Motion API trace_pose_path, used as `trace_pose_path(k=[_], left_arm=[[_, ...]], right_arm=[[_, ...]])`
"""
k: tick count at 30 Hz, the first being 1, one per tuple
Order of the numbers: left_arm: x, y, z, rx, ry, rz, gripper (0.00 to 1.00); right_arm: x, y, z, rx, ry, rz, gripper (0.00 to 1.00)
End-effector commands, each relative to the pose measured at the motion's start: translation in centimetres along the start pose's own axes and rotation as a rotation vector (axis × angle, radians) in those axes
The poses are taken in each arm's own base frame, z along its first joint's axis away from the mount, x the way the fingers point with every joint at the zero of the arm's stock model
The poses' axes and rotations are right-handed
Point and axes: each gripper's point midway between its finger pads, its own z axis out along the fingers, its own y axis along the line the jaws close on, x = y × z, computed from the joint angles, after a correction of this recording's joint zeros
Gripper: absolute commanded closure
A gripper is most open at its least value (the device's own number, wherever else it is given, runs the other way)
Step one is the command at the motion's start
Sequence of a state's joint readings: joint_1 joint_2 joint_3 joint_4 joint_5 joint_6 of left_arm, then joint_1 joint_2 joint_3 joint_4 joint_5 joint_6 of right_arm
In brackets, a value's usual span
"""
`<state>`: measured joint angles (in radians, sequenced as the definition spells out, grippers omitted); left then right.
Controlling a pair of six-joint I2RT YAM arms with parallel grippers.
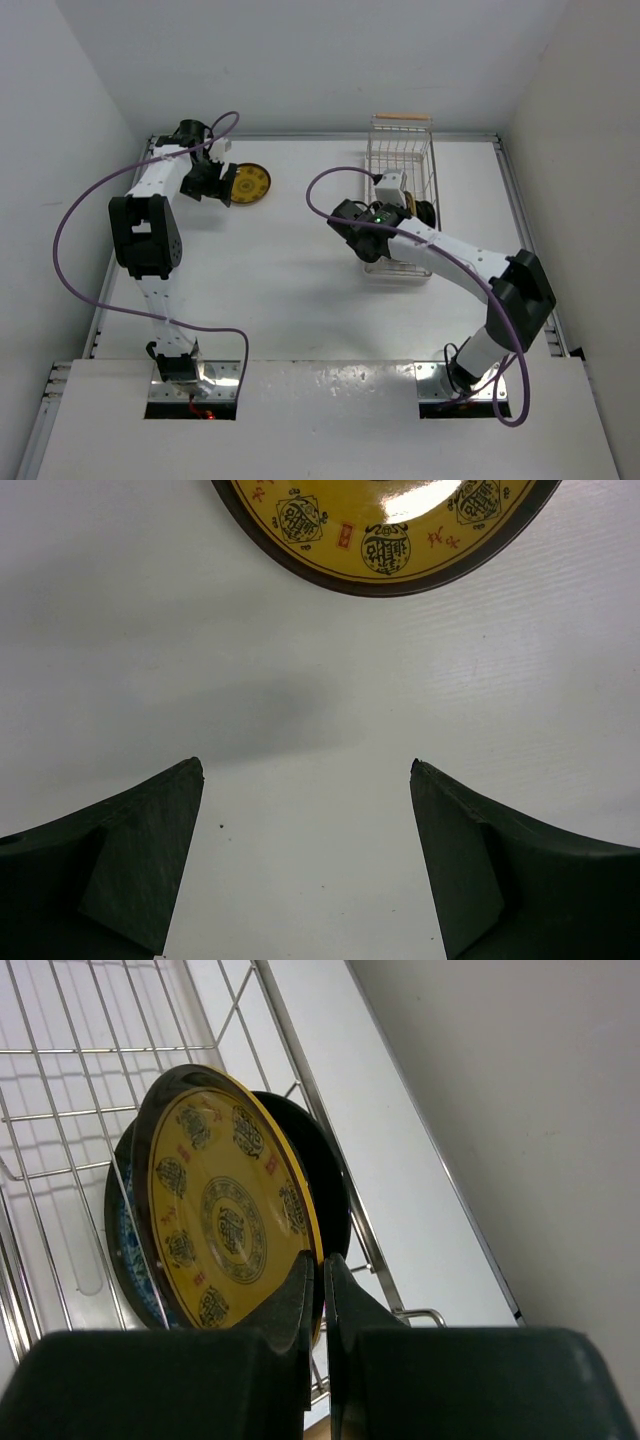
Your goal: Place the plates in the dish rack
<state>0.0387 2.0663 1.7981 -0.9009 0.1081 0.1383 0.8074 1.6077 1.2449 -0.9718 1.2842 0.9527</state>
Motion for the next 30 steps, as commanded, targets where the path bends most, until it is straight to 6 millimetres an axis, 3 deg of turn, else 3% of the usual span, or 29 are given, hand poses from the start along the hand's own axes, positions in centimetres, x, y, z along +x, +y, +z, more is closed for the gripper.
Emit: trace_pose_path(k=[1, 17, 23, 30], left_arm=[[-1.3, -0.1, -1.1, 0.001, -0.044, 0.008, 0.11], [-1.0, -0.1, -0.9, 0.003, -0.035, 0.007, 0.11], [-1.0, -0.1, -0.9, 0.003, -0.035, 0.007, 0.11], [-0.3, -0.1, 0.1, 0.009, -0.007, 0.013, 0.11]], right_arm=[[-1.4, -0.1, -0.5, 0.013, -0.033, 0.059, 1.0], [0.0, 2.0, -0.7, -0.043, 0.016, 0.05, 1.0], [0.7, 4.2, -1.0, -0.123, 0.059, 0.05, 0.93], [0.6, 4.0, -0.9, -0.121, 0.056, 0.042, 0.86]])
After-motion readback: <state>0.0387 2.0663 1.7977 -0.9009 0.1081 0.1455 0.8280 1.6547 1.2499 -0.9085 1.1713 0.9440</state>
